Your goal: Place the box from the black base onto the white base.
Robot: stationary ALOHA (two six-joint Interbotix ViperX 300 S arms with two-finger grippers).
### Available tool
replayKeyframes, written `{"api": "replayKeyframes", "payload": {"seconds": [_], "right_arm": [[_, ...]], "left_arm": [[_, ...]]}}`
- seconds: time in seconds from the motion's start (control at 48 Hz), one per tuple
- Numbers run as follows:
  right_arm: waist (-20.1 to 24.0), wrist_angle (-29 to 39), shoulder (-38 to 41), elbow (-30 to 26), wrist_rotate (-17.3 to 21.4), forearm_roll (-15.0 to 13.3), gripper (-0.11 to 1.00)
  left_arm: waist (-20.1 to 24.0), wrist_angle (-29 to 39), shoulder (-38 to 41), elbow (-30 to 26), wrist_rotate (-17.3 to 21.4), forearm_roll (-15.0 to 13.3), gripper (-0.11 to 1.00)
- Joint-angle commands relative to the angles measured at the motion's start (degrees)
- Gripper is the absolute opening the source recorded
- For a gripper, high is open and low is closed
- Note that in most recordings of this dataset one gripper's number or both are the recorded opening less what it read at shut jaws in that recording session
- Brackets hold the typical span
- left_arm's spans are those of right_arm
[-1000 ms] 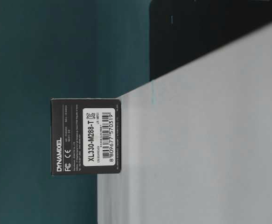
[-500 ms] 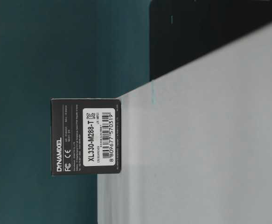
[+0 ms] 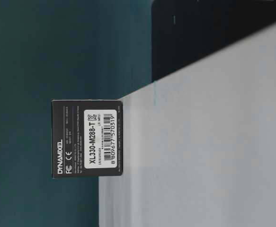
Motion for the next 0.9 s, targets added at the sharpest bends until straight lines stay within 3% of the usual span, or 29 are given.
{"api": "replayKeyframes", "payload": {"seconds": [0.0, 0.229, 0.458, 0.875], "right_arm": [[-0.1, -0.6, 0.1, -0.4, 0.1, -0.1, 0.98], [-0.1, -1.0, -0.1, -0.4, 0.0, -0.1, 0.98], [-0.7, -6.0, -4.0, 0.2, 0.0, -0.1, 0.98], [-0.8, -6.2, -4.6, 1.8, 0.1, 0.3, 0.98]], "left_arm": [[0.0, -0.3, 0.4, -0.9, 0.0, 0.2, -0.02], [0.0, -0.2, 0.5, -0.6, 0.1, 0.1, -0.02], [0.2, -0.2, 0.4, -0.5, 0.1, 0.2, -0.02], [-0.1, -0.8, 1.5, -0.4, -0.1, 0.2, -0.02]]}}
